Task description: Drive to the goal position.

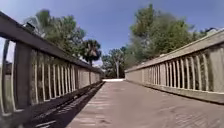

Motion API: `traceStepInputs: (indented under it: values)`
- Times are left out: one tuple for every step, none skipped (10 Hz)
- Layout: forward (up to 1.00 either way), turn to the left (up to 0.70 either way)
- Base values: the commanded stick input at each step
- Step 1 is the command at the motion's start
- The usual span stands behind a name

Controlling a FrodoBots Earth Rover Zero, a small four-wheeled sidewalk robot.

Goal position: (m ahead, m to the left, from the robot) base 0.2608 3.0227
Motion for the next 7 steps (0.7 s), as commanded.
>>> traceStepInputs:
  values:
    - [0.45, 0.02]
    - [0.45, 0.02]
    - [0.45, 0.02]
    - [0.45, 0.02]
    - [0.45, 0.02]
    - [0.45, 0.02]
    - [0.45, 0.02]
